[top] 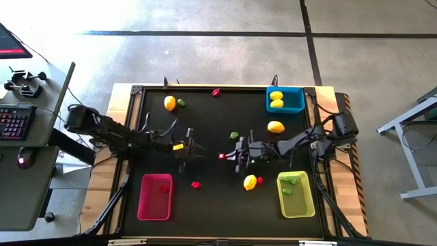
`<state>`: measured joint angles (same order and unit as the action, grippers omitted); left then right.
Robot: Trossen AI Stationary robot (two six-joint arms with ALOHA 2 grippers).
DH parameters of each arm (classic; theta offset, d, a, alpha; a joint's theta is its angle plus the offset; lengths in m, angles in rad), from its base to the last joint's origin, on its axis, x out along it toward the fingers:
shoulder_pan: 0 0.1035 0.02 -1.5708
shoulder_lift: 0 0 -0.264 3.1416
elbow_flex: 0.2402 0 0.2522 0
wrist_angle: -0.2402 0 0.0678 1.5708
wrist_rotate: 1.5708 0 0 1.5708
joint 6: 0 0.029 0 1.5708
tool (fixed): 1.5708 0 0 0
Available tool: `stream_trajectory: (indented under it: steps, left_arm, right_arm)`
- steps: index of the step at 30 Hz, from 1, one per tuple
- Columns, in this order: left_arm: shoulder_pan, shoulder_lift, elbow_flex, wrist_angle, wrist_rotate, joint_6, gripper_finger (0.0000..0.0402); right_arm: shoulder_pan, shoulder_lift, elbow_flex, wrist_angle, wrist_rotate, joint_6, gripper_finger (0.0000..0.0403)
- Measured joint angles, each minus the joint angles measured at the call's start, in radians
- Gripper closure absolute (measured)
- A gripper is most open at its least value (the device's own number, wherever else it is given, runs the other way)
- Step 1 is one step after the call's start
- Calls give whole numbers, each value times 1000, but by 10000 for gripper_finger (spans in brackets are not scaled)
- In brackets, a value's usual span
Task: Sort produce into baskets
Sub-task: Put the red chili pepper into the red bin
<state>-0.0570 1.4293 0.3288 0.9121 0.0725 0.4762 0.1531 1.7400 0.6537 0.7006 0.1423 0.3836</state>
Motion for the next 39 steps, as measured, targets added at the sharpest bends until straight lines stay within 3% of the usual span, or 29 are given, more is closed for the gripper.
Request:
stream_trajectory:
  steps: [6, 19, 25, 32, 39]
  left_arm:
    - [-26, 116, 69, 7, -74, 35, 281]
    - [-80, 228, 158, 9, -70, 36, 290]
    - [-97, 235, 167, 6, -64, 53, 323]
    - [-98, 235, 167, 7, -59, 68, 393]
    - [-98, 235, 167, -2, -59, 77, 400]
  right_arm:
    - [17, 16, 16, 33, -41, -28, 397]
    - [44, 16, 77, -36, -60, -52, 396]
    - [45, 16, 80, -48, -60, -49, 396]
    - [46, 16, 80, -50, -61, -45, 391]
    - [46, 16, 79, -69, -57, -50, 341]
